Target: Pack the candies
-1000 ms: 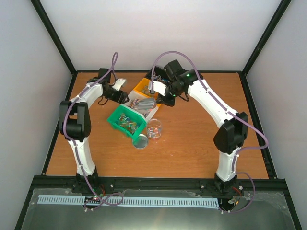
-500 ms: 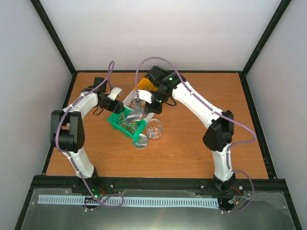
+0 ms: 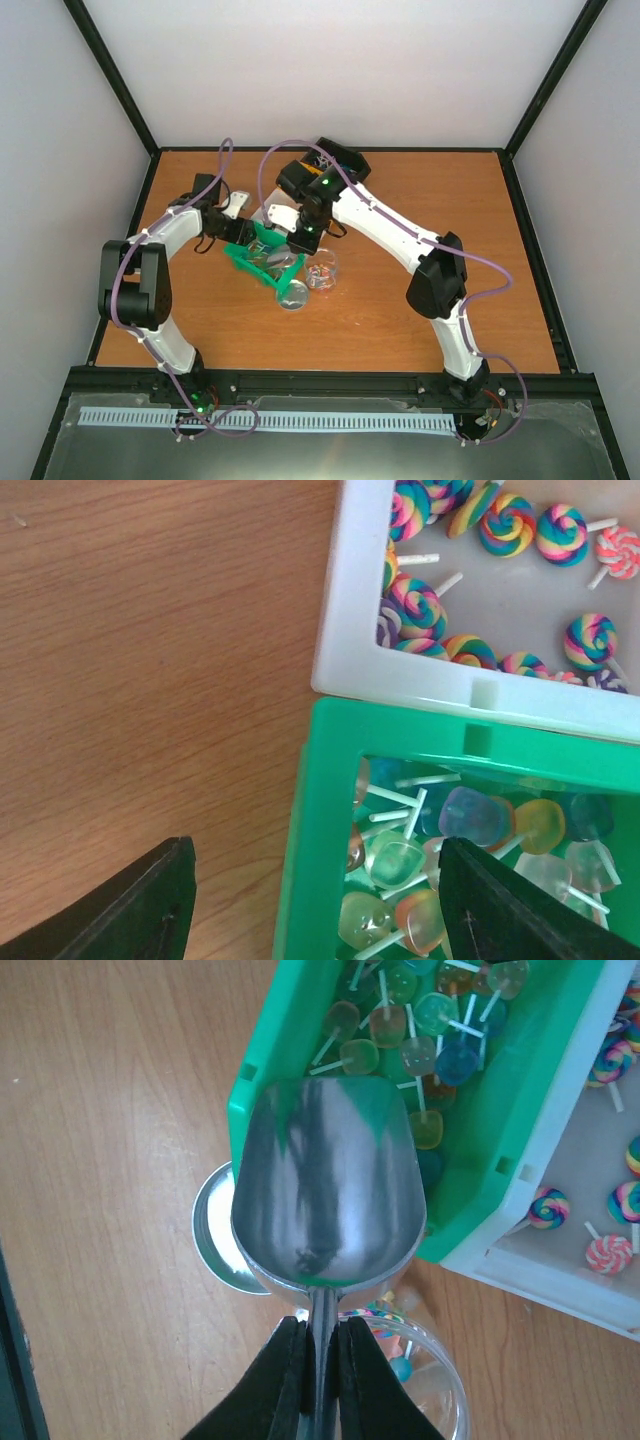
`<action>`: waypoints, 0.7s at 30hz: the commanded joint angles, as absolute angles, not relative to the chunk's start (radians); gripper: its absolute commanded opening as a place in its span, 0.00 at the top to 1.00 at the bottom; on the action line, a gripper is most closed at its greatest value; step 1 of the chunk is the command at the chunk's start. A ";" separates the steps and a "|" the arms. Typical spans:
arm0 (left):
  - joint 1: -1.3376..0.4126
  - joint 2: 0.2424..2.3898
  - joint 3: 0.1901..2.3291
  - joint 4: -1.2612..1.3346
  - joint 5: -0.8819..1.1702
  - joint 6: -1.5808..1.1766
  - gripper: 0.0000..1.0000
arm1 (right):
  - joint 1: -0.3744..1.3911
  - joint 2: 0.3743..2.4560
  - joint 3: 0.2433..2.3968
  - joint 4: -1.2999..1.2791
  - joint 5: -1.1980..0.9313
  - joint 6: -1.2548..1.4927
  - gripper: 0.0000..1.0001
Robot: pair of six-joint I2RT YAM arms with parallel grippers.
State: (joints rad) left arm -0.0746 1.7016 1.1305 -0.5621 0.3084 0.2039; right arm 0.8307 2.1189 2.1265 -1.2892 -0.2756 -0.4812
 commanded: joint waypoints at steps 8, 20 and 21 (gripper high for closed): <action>-0.073 1.677 1.142 -0.522 0.258 0.144 0.31 | 0.882 2.090 2.078 -1.249 -0.086 -0.323 0.97; -0.072 1.684 1.135 -0.512 0.265 0.121 0.31 | 0.887 2.138 2.113 -1.255 -0.148 -0.277 0.97; -0.072 1.685 1.134 -0.512 0.265 0.120 0.31 | 0.887 2.145 2.119 -1.256 -0.148 -0.276 0.97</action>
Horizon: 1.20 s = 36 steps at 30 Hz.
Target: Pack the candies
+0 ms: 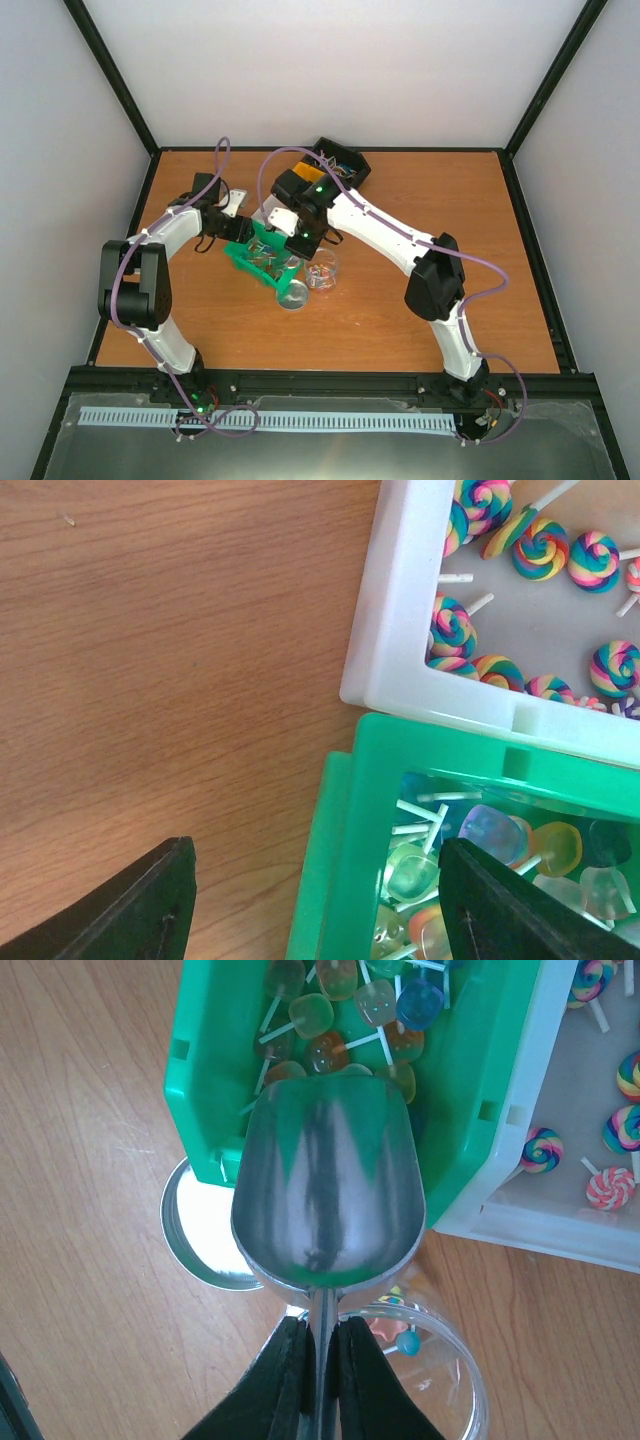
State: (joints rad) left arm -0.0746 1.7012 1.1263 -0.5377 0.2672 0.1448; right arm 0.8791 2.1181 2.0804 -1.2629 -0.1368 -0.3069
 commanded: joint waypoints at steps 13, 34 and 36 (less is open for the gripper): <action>-0.073 1.697 1.119 -0.511 0.282 0.109 0.33 | 0.854 2.321 2.284 -1.261 -0.182 -0.271 0.97; -0.074 1.738 1.101 -0.539 0.386 0.126 0.84 | 0.831 2.397 2.224 -1.107 -0.260 -0.248 0.97; -0.075 1.742 1.098 -0.539 0.397 0.124 0.87 | 0.829 2.390 2.192 -1.065 -0.259 -0.244 0.97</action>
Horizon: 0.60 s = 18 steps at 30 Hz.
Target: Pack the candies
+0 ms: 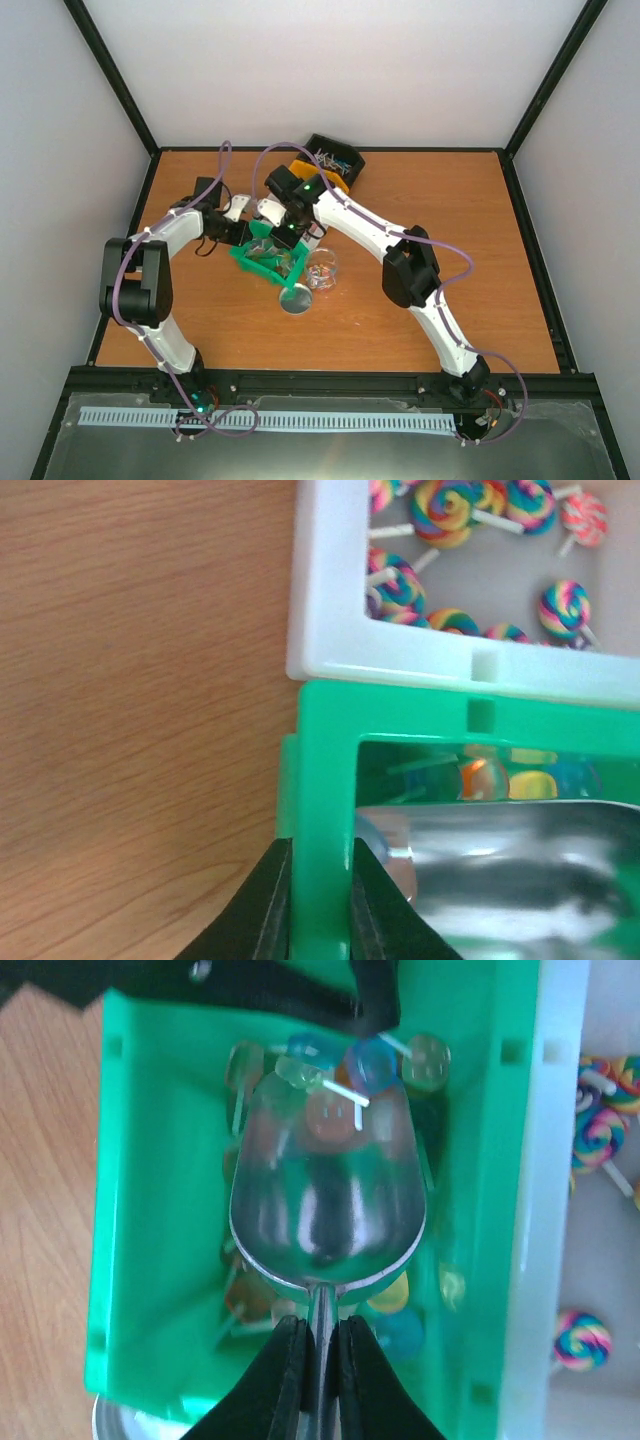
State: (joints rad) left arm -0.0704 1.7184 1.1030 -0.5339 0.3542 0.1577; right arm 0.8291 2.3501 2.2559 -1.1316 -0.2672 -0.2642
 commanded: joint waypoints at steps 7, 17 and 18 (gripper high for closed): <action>-0.077 1.754 1.087 -0.541 0.418 0.121 0.91 | 0.820 2.334 2.018 -0.876 -0.301 -0.239 0.97; -0.071 1.794 1.148 -0.582 0.404 0.118 0.91 | 0.742 2.134 1.618 -0.327 -0.458 -0.254 0.97; -0.071 1.798 1.155 -0.588 0.403 0.119 0.91 | 0.735 2.125 1.602 -0.301 -0.486 -0.254 0.97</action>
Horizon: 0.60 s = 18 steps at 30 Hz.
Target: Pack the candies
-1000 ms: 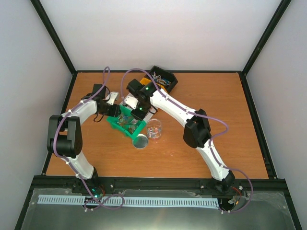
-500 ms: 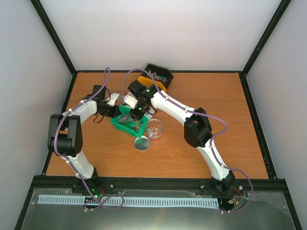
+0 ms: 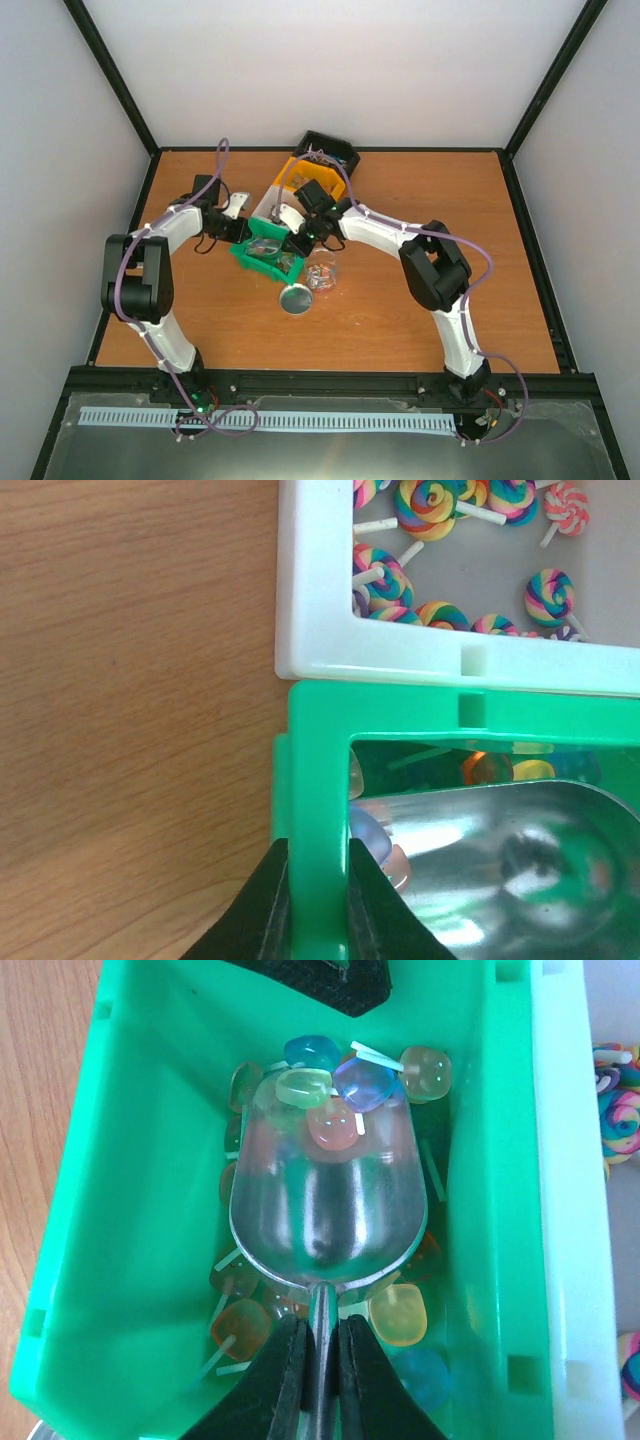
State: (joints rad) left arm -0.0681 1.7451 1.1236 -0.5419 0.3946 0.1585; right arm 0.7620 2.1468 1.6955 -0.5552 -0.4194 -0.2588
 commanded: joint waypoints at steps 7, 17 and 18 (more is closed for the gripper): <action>-0.068 1.824 1.208 -0.626 0.369 0.137 0.91 | 0.704 2.087 1.537 -0.190 -0.615 -0.241 0.97; -0.056 1.858 1.284 -0.678 0.331 0.159 0.91 | 0.656 2.077 1.539 -0.195 -0.669 -0.257 0.97; -0.054 1.862 1.291 -0.684 0.329 0.162 0.91 | 0.652 2.076 1.540 -0.198 -0.673 -0.259 0.97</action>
State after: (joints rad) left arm -0.0647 1.8244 1.2438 -0.6121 0.3660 0.1688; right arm 0.6678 2.1300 1.5284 -0.2569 -0.6231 -0.2462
